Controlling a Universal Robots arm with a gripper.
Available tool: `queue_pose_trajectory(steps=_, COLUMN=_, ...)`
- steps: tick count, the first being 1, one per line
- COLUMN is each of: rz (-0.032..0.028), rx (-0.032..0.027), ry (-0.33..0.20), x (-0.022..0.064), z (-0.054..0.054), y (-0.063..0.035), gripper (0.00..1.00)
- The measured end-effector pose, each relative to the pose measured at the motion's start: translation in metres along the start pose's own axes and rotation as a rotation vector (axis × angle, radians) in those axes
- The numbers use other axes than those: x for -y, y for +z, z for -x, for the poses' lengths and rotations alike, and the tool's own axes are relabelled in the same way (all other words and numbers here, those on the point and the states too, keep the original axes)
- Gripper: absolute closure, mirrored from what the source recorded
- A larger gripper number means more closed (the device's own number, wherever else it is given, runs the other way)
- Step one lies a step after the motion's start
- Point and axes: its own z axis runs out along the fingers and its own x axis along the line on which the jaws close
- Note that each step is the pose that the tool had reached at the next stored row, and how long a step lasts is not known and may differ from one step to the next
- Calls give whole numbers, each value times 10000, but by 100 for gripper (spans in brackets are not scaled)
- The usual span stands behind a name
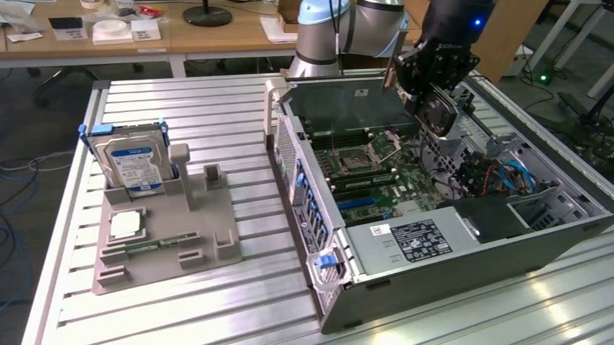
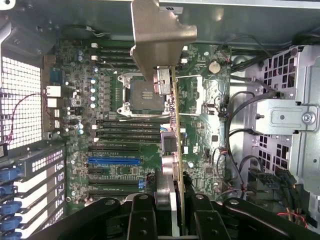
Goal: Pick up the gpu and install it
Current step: 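Insert the gpu into the slot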
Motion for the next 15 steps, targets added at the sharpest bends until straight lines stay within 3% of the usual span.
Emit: queue_pose_trajectory(steps=15, rz=73, rx=0, ry=-466, x=2, z=0, y=-1, gripper=70)
